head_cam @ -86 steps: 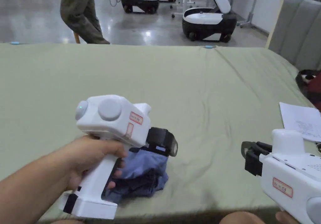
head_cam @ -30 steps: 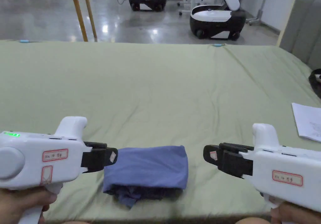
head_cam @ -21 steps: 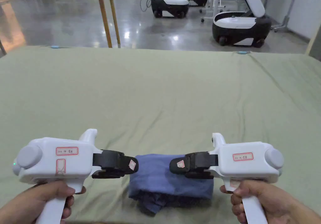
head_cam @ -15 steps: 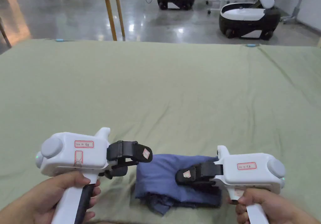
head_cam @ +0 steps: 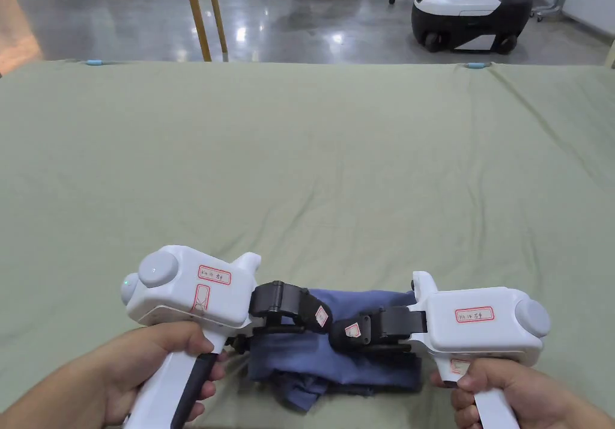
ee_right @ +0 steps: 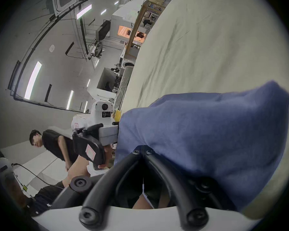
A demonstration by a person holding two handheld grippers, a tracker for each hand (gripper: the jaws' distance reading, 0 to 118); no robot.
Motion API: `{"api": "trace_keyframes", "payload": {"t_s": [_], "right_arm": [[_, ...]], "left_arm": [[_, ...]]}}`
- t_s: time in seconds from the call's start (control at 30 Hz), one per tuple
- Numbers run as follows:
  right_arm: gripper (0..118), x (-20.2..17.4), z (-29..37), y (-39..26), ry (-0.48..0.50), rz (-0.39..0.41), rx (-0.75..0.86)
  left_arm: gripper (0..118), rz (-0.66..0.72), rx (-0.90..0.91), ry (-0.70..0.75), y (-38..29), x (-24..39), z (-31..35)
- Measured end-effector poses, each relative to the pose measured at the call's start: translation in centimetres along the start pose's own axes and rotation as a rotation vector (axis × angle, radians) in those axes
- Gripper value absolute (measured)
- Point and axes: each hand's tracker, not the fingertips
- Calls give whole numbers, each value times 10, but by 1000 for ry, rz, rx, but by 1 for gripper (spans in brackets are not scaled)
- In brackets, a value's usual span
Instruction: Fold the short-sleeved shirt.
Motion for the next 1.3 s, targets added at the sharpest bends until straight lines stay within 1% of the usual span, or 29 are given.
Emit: {"api": "trace_keyframes", "payload": {"t_s": [0.03, 0.07, 0.1, 0.13, 0.17, 0.2, 0.23, 0.27, 0.3, 0.37, 0.4, 0.47, 0.53, 0.6, 0.67, 0.7, 0.8, 0.83, 0.87, 0.9, 0.93, 1.03, 1.17, 1.3], "right_arm": [[2, 1, 0, 0, 3, 2, 1], [2, 0, 0, -3, 5, 1, 4], [2, 2, 1, -3, 11, -7, 7], [2, 2, 1, -3, 14, -8, 8], [2, 2, 1, -4, 18, -6, 11], [2, 5, 2, -3, 27, -7, 15], [2, 6, 0, -3, 18, -6, 13], [2, 8, -2, -3, 24, -5, 10], [2, 7, -3, -4, 32, -5, 13], [2, 6, -3, -3, 23, -2, 18], [2, 5, -1, -4, 26, 5, 21], [2, -3, 8, -3, -6, 53, 73], [1, -12, 24, -3, 19, 52, 108], [1, -25, 43, -5, 24, 100, 140], [1, -36, 58, -11, 27, 124, 167], [1, -42, 63, -14, 16, 149, 182], [1, -66, 75, -23, -83, 259, 226], [1, -73, 77, -27, -103, 291, 232], [1, -83, 76, -30, -103, 314, 238], [1, -89, 76, -34, -99, 315, 244], [1, -93, 76, -37, -97, 316, 248], [1, -103, 72, -42, -101, 324, 255], [1, -113, 56, -51, -152, 335, 226], [1, -114, 42, -54, -178, 328, 214]], "left_arm": [[115, 15, 1, -22, 2, 0, -3], [108, 13, -5, -16, 3, 1, -6], [93, 1, -17, 7, 3, 1, -9], [68, 2, -16, 12, -4, 8, -7], [51, 9, 1, 41, -4, 7, -3], [48, 22, 21, 143, -3, 2, 3], [46, 65, 13, 77, -4, -5, 7], [46, 45, 10, -1, -6, -5, 8], [46, 37, 18, 39, -8, -2, 6], [46, 32, 22, 57, -7, 6, 3], [46, 26, 20, 56, -1, 0, 8], [41, 16, 18, 65, 1, 5, 14], [38, -24, 18, 84, 5, 10, 28], [38, -66, 28, 155, 11, 12, 53], [38, -58, 58, 193, 19, 0, 87], [37, -58, 76, 222, 22, -5, 107], [37, -27, 136, 295, 27, -27, 171], [37, -25, 138, 310, 27, -35, 189], [37, -10, 156, 343, 27, -45, 209], [37, 22, 167, 377, 25, -56, 228], [37, 31, 165, 393, 34, -85, 247], [37, 70, 146, 427, 32, -121, 291], [37, 95, 75, 488, 34, -154, 326], [37, 143, 59, 538, 41, -185, 336]]}}
